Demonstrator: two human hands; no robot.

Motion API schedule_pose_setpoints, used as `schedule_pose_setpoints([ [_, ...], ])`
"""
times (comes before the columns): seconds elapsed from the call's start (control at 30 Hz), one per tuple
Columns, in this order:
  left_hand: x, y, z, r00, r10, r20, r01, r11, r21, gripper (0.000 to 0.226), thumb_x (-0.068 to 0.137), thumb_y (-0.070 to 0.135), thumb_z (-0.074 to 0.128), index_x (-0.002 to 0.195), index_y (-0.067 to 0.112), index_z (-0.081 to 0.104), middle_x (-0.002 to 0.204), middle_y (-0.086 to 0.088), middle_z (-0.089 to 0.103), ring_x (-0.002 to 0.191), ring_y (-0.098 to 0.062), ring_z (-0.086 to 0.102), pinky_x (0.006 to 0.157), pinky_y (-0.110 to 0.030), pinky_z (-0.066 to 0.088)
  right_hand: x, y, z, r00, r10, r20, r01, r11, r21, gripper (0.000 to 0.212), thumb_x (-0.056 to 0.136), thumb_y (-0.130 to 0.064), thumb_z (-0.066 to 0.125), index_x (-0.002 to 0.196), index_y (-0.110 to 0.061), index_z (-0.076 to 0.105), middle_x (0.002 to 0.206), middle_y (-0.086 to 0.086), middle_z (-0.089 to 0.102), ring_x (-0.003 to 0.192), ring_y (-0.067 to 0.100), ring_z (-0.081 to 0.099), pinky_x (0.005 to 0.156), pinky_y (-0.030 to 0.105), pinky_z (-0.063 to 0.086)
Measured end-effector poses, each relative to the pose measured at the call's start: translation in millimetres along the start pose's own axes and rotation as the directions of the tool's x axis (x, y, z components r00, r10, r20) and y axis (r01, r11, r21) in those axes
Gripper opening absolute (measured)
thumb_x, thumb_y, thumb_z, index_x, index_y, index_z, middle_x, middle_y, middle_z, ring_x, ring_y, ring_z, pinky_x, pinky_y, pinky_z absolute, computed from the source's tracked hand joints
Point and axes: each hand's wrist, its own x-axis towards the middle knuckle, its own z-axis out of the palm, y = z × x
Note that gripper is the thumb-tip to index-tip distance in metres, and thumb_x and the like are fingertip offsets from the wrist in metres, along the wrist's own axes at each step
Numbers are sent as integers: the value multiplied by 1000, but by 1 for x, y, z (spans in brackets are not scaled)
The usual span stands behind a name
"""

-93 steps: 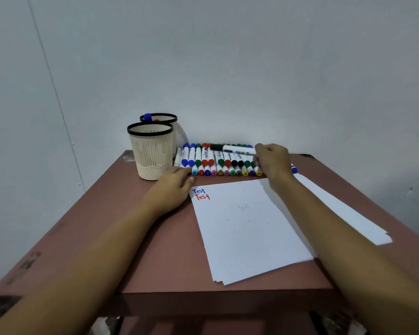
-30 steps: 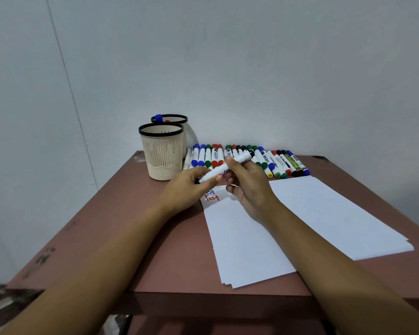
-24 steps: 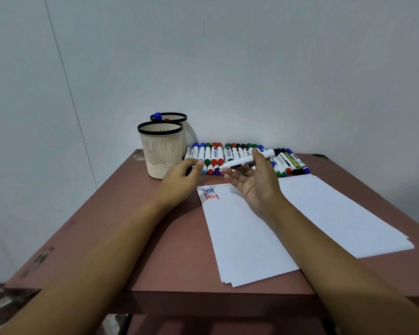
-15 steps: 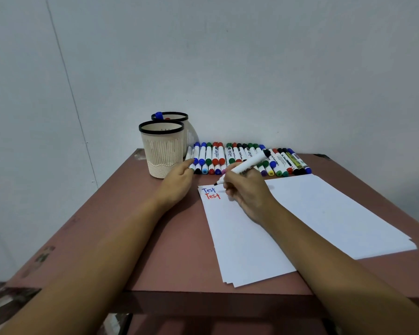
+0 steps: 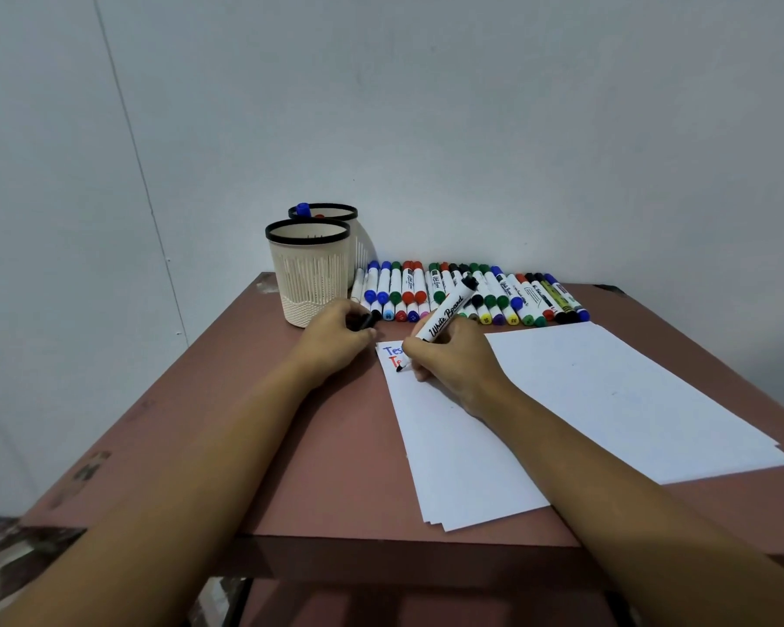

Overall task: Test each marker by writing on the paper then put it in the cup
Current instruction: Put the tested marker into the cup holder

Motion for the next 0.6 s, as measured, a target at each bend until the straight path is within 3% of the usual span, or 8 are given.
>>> schedule_pose_setpoints([
  [0.3, 0, 0, 0, 998, 55, 10, -55, 998, 35, 29, 85, 15, 63, 114, 10, 58, 118, -8, 55, 102, -17, 50, 85, -23, 38, 2, 4, 1, 999, -28, -24, 27, 998, -54, 8, 73, -6, 60, 72, -2, 53, 55, 7, 53, 52, 17, 50, 55, 30, 44],
  [0.47, 0, -1, 1, 998, 63, 10, -63, 998, 23, 28, 85, 15, 64, 112, 11, 59, 117, -8, 56, 99, -15, 50, 84, -23, 38, 2, 4, -1, 1000, -5, -13, 5, 999, 37, 7, 79, -2, 59, 74, -4, 54, 58, 7, 52, 55, 16, 49, 55, 30, 44],
  [0.6, 0, -1, 1, 998, 66, 13, -66, 998, 25, 28, 85, 16, 63, 112, 12, 58, 116, -6, 55, 97, -13, 48, 82, -23, 37, 0, 3, 0, 999, -38, 19, 39, 999, -26, 7, 74, -4, 59, 74, -2, 52, 57, 9, 51, 55, 20, 48, 56, 33, 43],
])
